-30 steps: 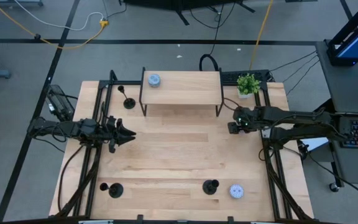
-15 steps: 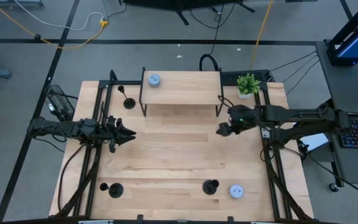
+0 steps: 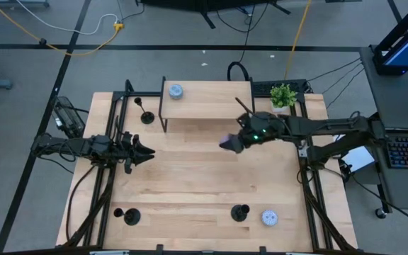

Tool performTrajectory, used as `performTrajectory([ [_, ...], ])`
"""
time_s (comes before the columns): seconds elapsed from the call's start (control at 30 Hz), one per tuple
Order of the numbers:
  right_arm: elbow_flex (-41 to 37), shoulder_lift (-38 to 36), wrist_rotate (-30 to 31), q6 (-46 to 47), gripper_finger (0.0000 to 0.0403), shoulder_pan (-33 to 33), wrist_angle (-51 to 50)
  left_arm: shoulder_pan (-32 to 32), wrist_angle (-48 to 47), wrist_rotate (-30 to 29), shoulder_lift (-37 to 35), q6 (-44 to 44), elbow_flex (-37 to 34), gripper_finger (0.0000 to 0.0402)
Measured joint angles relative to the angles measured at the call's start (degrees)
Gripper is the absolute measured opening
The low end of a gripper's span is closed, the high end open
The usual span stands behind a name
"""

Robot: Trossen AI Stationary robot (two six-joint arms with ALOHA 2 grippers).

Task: Pick & Place candle stick holders
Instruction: Put the purple patterned scented candle on the shelf

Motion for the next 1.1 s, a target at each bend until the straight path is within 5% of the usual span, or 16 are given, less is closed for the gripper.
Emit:
performTrajectory([
  [0.6,33.97,22.60,-0.56,-24.26,0.0294,-14.05,-11.49,-0.01,0.04,0.08,0.00,-0.26,0.00,0.0131],
  [1.1,52.30,40.27,-0.26,-33.48,0.0294,-22.06,-23.67,-0.02,0.02,0.07,0.00,-0.43,0.00,0.0131],
])
